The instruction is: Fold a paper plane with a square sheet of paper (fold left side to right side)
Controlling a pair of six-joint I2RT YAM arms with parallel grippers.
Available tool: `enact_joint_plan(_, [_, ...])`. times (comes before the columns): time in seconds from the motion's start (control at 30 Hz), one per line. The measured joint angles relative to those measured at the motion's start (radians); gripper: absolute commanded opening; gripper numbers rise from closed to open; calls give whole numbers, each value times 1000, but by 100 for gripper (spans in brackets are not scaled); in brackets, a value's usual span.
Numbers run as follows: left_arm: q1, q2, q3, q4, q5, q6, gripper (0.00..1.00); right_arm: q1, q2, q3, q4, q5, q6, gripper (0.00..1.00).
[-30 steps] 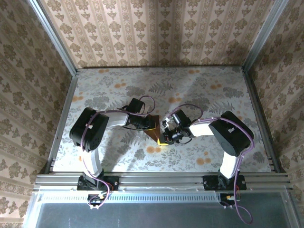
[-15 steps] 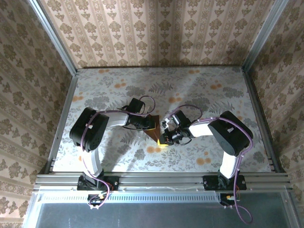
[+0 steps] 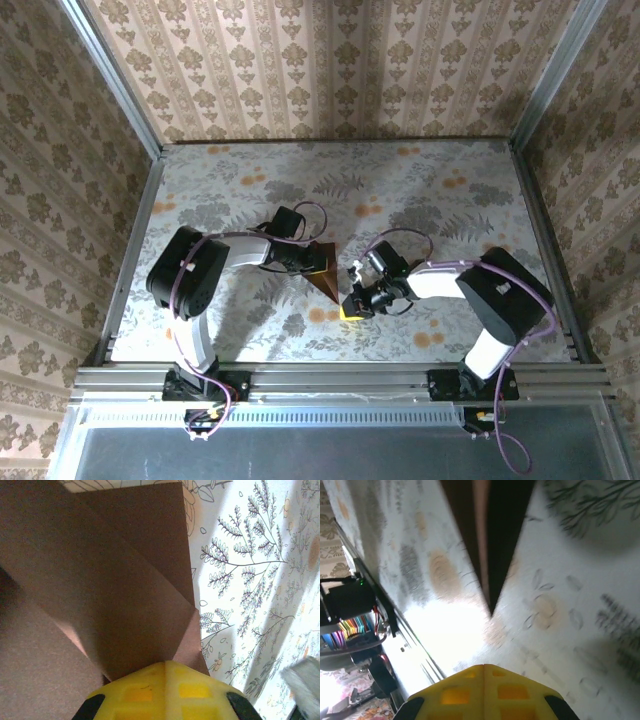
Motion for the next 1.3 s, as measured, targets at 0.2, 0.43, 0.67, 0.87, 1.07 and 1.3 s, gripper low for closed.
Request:
enact_joint_plan(0.2, [-1,0,0,0,-2,0,0,-15,-60,40,-32,0,-34,1])
enact_joint_plan(0.43, [-3,-1,0,0,-2,0,0,-21,98,191,12,47,-30,0])
enact_joint_plan(0.67, [-5,-1,0,-1,-4,0,0,-34,198,254,31,100,-25,0])
enact_joint_plan(0.87, [-5,-2,0,-2,-5,0,0,-38,237,262,34,117,-26,0])
enact_joint_plan(1.07, [-5,-5,1,-2,-6,0,0,-38,247,259,39,124,-28,0])
enact_joint_plan(1.3, [-5,-33,17,-48,-24,2,0,-36,248,253,43,138,-34,0])
